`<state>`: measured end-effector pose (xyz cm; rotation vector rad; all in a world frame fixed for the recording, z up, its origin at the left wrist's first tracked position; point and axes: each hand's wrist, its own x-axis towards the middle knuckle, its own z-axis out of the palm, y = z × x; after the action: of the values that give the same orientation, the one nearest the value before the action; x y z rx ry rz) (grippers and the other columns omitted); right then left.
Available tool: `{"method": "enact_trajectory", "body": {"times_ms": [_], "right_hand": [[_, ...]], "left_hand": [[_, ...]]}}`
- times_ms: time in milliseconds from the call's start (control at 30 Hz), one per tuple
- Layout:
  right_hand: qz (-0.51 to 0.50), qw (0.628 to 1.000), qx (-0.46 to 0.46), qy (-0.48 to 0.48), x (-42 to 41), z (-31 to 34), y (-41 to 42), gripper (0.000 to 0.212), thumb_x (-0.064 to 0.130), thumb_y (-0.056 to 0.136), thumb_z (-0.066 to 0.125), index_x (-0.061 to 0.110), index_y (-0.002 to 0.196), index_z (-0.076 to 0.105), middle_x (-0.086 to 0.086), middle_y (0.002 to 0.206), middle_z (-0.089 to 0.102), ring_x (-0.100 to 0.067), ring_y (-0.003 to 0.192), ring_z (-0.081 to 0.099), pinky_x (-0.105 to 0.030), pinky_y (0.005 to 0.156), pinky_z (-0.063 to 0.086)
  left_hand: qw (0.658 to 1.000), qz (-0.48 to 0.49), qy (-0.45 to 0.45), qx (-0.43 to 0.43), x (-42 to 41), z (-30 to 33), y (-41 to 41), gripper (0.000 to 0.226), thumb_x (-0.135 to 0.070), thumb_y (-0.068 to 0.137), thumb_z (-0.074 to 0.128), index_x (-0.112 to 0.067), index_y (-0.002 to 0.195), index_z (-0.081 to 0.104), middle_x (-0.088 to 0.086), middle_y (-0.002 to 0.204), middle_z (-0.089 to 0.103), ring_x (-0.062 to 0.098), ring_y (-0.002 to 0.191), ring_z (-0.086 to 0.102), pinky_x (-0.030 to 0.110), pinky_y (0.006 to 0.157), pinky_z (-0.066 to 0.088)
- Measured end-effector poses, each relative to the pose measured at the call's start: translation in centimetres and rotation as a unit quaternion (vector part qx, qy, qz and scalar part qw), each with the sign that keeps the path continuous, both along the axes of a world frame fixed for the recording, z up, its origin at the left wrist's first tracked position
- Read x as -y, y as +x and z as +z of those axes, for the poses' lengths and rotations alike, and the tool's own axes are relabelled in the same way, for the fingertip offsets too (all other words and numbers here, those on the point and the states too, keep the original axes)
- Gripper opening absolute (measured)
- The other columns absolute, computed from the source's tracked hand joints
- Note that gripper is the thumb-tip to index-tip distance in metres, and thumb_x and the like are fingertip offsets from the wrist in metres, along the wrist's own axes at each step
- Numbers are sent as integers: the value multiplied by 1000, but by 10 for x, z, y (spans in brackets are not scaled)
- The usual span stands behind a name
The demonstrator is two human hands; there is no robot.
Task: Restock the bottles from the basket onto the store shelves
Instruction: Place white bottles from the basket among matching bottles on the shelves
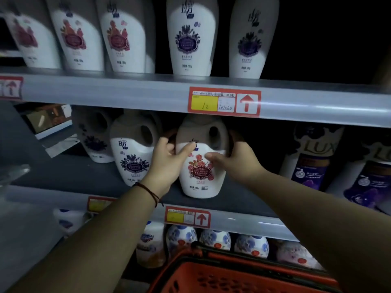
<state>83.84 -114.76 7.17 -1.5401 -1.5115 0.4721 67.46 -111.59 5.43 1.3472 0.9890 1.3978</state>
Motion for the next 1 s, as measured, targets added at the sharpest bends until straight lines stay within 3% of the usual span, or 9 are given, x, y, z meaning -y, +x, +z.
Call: {"method": "enact_trajectory", "body": {"times_ms": [200, 333, 433, 533, 667, 767, 833, 933, 1000], "right_hand": [[-16, 998, 65, -22, -11, -14, 5, 73, 32, 75, 78, 7, 135, 43, -12, 118, 66, -26, 111, 61, -28, 89, 48], [-30, 993, 94, -70, -5, -12, 0, 63, 35, 75, 78, 3, 122, 53, -16, 117, 64, -29, 109, 61, -30, 86, 49], [-39, 995, 75, -46, 22, -20, 4, 80, 31, 75, 78, 5, 137, 35, -17, 136, 45, -29, 124, 48, -32, 102, 39], [-45, 991, 122, 1, 66, -48, 17, 60, 22, 87, 66, 5, 138, 38, -16, 141, 37, -28, 129, 42, -31, 107, 34], [-50, 975, 209, 57, 133, -101, 36, 18, 15, 84, 61, 1, 95, 64, -21, 101, 59, -38, 98, 56, -35, 88, 39], [8, 969, 245, -34, 174, -153, 44, 11, 8, 84, 58, 1, 81, 64, -21, 83, 62, -34, 84, 57, -32, 75, 35], [47, 953, 244, -172, 192, -188, 45, 22, 3, 84, 54, 0, 104, 62, -23, 101, 61, -39, 98, 59, -32, 83, 38], [109, 863, 276, -409, 208, -253, 48, 46, 15, 90, 51, 9, 135, 47, -17, 130, 55, -35, 122, 53, -32, 97, 42], [131, 812, 301, -482, 211, -294, 49, 52, 26, 91, 51, 20, 140, 37, -9, 142, 47, -30, 131, 45, -37, 108, 37]], "left_hand": [[996, -49, 22, -74, -24, -20, -11, 35, -16, 86, 67, -12, 112, 44, 17, 134, 52, 21, 128, 49, 38, 108, 41], [981, -21, 60, -183, -13, -25, -13, 36, -11, 91, 59, -14, 123, 43, -11, 133, 47, 10, 132, 37, 18, 101, 34], [938, 54, 150, -308, 21, -50, -20, 61, -16, 90, 60, -14, 144, 33, -7, 146, 37, 12, 136, 33, 26, 111, 30], [874, 52, 234, -422, 78, -85, -26, 52, -20, 90, 57, -15, 140, 41, 4, 145, 40, 18, 131, 37, 27, 109, 30], [790, -81, 293, -533, 138, -136, -34, 30, -31, 89, 51, -19, 112, 66, 1, 120, 60, 21, 109, 55, 32, 95, 47], [760, -215, 193, -582, 167, -181, -22, 33, -36, 93, 42, -23, 103, 70, -1, 117, 63, 23, 106, 59, 33, 93, 48], [690, -313, 114, -643, 173, -225, -7, 32, -28, 95, 44, -21, 120, 63, 2, 131, 55, 22, 121, 52, 28, 102, 38], [574, -406, 30, -710, 174, -284, 17, 51, -27, 88, 58, -19, 137, 46, 7, 141, 45, 28, 131, 44, 37, 109, 35], [554, -398, -4, -731, 170, -313, 27, 62, -30, 85, 62, -17, 141, 38, 7, 144, 42, 30, 132, 42, 43, 108, 37]]}}
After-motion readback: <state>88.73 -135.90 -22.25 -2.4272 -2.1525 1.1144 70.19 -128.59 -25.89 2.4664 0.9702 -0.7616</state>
